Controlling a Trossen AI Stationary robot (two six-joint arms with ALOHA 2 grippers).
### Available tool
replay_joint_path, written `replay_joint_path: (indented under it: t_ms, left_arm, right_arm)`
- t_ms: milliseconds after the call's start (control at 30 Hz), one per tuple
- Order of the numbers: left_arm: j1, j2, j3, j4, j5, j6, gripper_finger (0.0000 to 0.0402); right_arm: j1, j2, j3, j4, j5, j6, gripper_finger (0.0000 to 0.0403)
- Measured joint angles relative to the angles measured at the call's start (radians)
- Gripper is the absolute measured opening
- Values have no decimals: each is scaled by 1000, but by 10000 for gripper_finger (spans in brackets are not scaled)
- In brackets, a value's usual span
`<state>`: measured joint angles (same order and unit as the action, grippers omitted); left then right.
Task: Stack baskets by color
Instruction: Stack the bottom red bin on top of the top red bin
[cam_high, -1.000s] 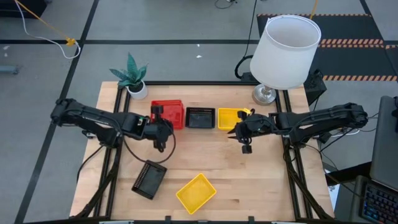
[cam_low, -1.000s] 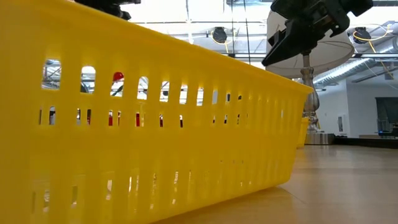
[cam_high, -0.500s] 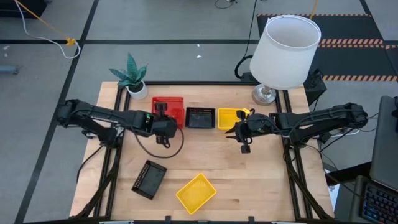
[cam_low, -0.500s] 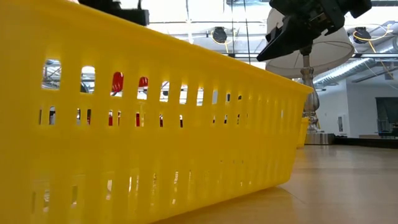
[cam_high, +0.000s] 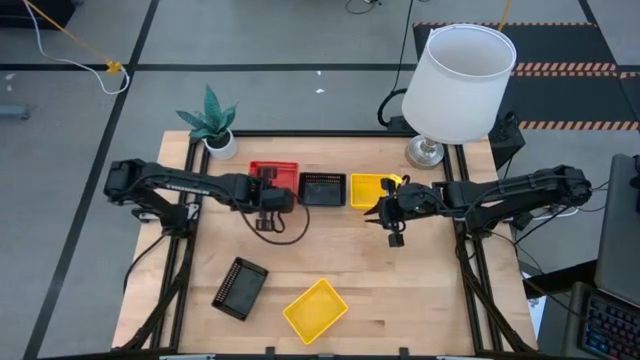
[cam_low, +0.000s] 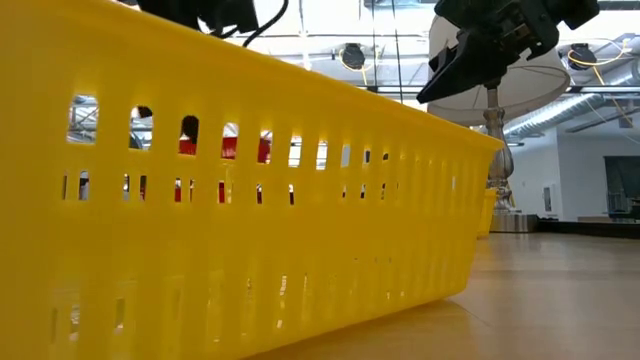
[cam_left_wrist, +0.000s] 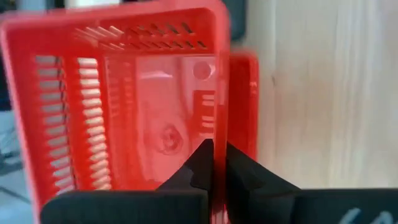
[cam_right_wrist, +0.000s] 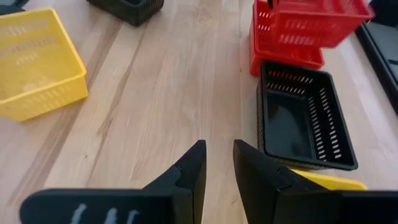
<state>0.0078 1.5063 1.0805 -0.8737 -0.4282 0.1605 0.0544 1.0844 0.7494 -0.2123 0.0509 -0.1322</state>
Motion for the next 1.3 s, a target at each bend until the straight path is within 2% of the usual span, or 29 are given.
replay_joint_path:
  t_ms: [267, 433, 667, 833, 1033, 1300]
  left_arm:
    - [7, 28, 2, 11, 53, 25, 7]
    - [7, 26, 1, 6, 57, 19, 22]
    - [7, 26, 1, -17, 58, 14, 7]
    - [11, 26, 1, -19, 58, -2, 23]
    - [34, 26, 1, -22, 80, -24, 7]
    - [40, 26, 1, -29, 89, -39, 21]
  right_arm:
    - [0, 0, 0, -1, 0, 0, 73]
    - [0, 0, 0, 0, 0, 0, 73]
    - [0, 0, 0, -1, 0, 1, 73]
    - [0, 0, 0, -1, 0, 8, 73]
    - [0, 0, 0, -1, 0, 16, 73]
    - [0, 0, 0, -1, 0, 16, 73]
